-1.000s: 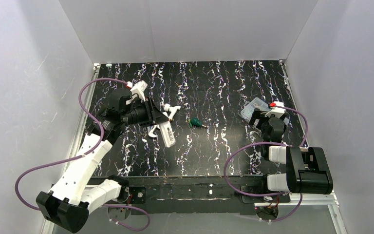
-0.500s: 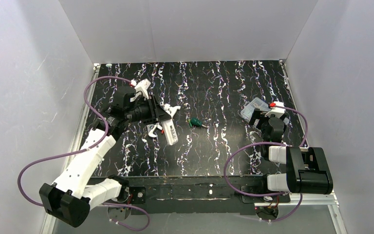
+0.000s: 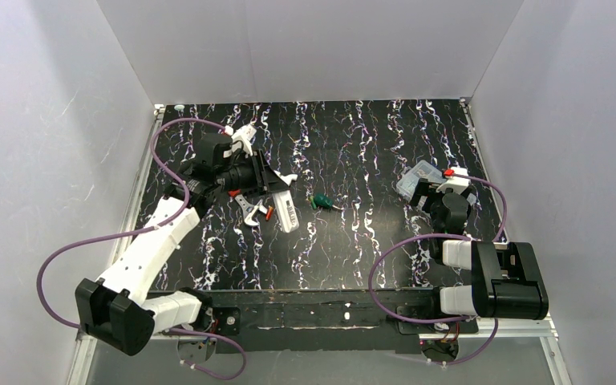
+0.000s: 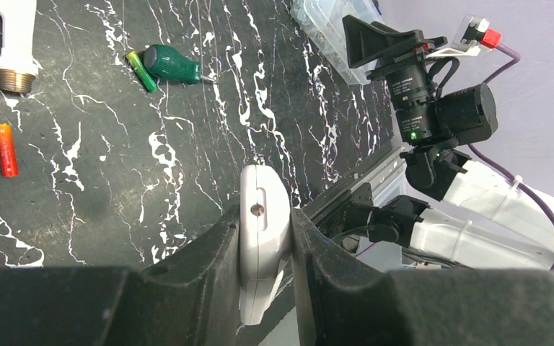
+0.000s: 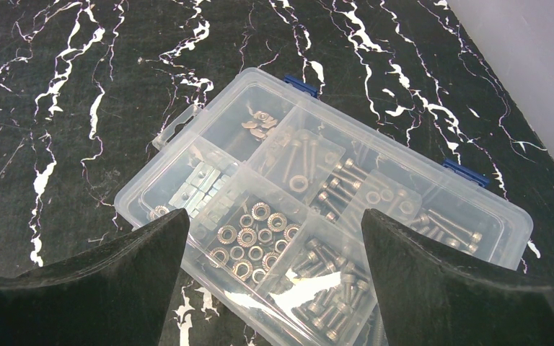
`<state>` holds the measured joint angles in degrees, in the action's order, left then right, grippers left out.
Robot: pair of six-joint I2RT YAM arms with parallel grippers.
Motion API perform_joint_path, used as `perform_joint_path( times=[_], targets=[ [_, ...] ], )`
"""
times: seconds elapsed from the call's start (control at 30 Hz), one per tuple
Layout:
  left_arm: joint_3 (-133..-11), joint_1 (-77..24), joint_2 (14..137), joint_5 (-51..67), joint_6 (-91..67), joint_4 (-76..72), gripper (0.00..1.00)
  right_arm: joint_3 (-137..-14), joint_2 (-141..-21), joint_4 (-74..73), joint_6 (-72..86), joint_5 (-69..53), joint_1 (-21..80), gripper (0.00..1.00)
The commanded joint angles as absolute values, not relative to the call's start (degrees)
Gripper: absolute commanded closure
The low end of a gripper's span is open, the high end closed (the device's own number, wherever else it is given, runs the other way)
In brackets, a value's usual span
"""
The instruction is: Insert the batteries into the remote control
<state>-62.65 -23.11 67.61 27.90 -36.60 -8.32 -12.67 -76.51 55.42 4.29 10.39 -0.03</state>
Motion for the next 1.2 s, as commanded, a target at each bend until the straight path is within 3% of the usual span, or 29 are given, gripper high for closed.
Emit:
perform_joint_path(
  times=[0.0, 0.67, 1.17],
  targets=[
    [-64.3, -23.4, 66.1, 31.1, -35.7, -8.8, 1.0, -14.6, -76.0, 57.1, 4.4, 11.4, -0.4, 0.02],
    [-56.9, -23.4, 55.3, 34.5, -32.7, -3.9, 1.0, -14.5, -76.1, 57.0, 4.4, 11.4, -0.4, 0.02],
    [-61.0, -23.4, 58.2, 36.2, -29.8, -1.5, 1.0, -14.6, -76.0, 56.8, 4.6, 11.3, -0.5, 0.02]
  ],
)
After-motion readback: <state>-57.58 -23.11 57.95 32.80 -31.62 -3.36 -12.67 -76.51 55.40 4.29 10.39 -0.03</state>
